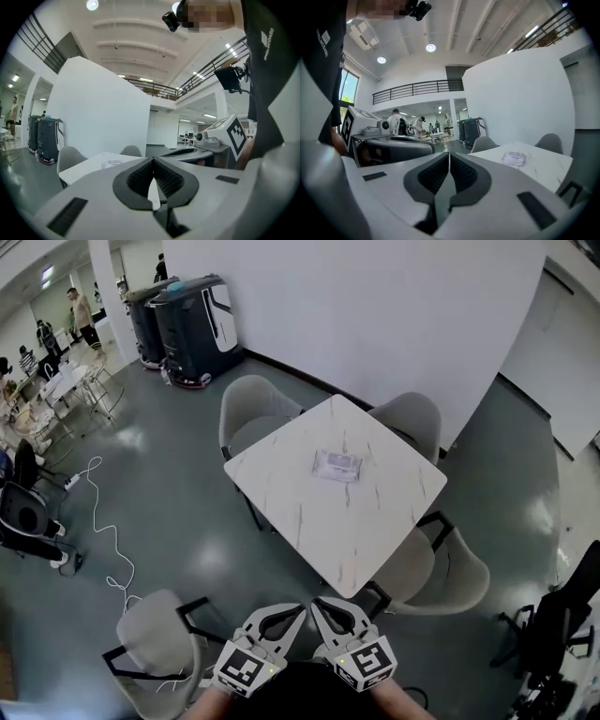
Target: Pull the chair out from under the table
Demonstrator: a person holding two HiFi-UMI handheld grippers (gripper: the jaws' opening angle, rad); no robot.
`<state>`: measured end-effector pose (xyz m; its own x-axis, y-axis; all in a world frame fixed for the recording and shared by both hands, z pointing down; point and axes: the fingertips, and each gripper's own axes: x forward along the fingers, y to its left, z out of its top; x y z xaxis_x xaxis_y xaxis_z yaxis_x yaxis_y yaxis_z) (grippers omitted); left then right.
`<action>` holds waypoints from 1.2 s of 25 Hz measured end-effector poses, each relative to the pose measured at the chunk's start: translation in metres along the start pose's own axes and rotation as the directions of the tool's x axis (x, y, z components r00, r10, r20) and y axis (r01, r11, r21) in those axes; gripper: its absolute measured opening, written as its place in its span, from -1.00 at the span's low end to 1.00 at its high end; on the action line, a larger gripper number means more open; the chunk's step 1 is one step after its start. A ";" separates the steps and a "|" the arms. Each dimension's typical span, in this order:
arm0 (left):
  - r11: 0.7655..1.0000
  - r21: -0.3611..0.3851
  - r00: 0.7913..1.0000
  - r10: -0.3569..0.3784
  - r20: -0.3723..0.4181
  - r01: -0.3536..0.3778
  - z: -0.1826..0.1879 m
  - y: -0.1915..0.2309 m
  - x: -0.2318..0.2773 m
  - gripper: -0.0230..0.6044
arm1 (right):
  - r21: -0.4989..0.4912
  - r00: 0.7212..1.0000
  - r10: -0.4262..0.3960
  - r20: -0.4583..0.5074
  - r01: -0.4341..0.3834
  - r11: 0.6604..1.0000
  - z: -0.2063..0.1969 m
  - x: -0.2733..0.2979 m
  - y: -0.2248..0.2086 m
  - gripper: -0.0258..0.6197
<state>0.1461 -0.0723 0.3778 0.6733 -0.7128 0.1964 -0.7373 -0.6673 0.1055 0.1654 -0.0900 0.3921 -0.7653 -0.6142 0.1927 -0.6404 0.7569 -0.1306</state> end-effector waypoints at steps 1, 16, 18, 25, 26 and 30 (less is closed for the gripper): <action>1.000 0.009 1.000 -0.018 -0.001 0.018 0.002 -0.006 0.008 -0.91 | -0.001 1.000 -0.021 0.006 0.021 1.000 0.002 -0.006 -0.006 -0.87; 0.992 0.057 0.993 -0.110 -0.034 0.112 0.003 -0.025 0.035 -0.91 | 0.001 0.985 -0.149 0.087 0.150 0.989 0.023 -0.034 -0.042 -0.88; 0.994 0.042 0.995 -0.100 -0.027 0.101 0.004 -0.020 0.033 -0.91 | -0.011 0.986 -0.137 0.094 0.139 0.990 0.025 -0.031 -0.039 -0.88; 0.998 0.023 0.997 -0.062 -0.048 0.063 0.000 0.000 0.023 -0.91 | -0.017 0.988 -0.125 0.085 0.127 0.992 0.026 -0.019 -0.029 -0.88; 0.998 0.016 0.997 -0.058 -0.045 0.058 0.000 0.003 0.021 -0.91 | -0.017 0.989 -0.126 0.083 0.127 0.992 0.026 -0.018 -0.029 -0.88; 0.999 -0.018 0.999 -0.045 -0.021 0.045 0.002 0.012 0.017 -0.91 | -0.008 0.990 -0.123 0.075 0.123 0.992 0.023 -0.015 -0.027 -0.88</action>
<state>0.1488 -0.0931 0.3803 0.7045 -0.6773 0.2119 -0.7073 -0.6945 0.1319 0.1923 -0.1067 0.3700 -0.6838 -0.7174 0.1333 -0.7294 0.6770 -0.0982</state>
